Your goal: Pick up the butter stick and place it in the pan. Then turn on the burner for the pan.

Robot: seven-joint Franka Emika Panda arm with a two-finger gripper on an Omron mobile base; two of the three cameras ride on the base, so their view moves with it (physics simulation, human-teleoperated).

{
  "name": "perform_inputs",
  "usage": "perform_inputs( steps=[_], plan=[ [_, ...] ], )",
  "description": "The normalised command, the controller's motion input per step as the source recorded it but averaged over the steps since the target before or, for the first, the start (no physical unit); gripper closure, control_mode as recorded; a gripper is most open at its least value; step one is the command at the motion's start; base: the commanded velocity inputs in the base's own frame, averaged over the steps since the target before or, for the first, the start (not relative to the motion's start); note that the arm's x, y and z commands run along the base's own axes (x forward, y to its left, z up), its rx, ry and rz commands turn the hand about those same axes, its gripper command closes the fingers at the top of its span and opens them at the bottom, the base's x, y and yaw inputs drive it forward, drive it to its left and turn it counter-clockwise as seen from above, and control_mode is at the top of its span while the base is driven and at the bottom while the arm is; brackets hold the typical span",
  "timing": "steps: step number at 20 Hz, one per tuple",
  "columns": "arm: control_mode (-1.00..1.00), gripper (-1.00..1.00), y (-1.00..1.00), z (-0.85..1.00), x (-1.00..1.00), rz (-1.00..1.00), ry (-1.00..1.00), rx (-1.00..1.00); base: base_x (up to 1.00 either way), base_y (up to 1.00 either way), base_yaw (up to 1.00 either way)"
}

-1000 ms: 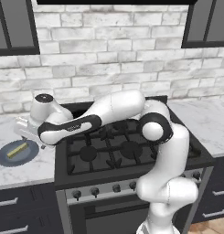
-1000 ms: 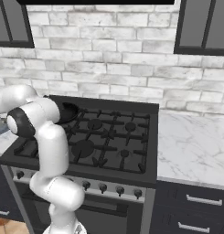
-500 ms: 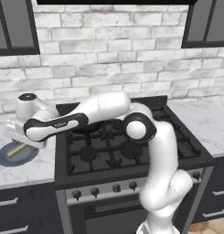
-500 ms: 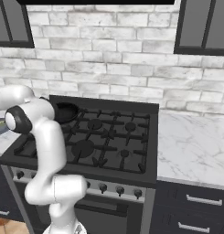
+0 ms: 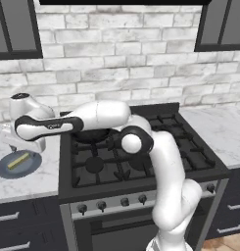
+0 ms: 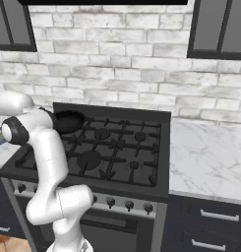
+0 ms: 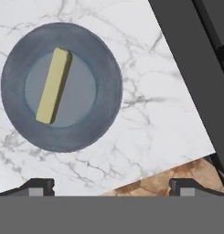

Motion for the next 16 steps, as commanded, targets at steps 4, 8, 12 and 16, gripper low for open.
perform_inputs(
  steps=[4, 8, 12, 16],
  plan=[
    [-1.0, -1.0, 0.0, -0.24, 0.38, 0.0, 0.0, -0.02, 0.0, 0.0, 0.0],
    [-1.0, -1.0, 0.0, -0.32, 0.36, 0.0, 0.0, 0.0, 0.0, 0.0, 0.0],
    [-1.0, -1.0, 0.0, -0.31, 0.31, 0.0, 0.0, 0.0, 0.0, 0.0, 0.0],
    [-1.0, -1.0, 0.01, -0.32, 0.29, 0.0, 0.0, 0.0, 0.0, 0.0, 0.0]
  ],
)
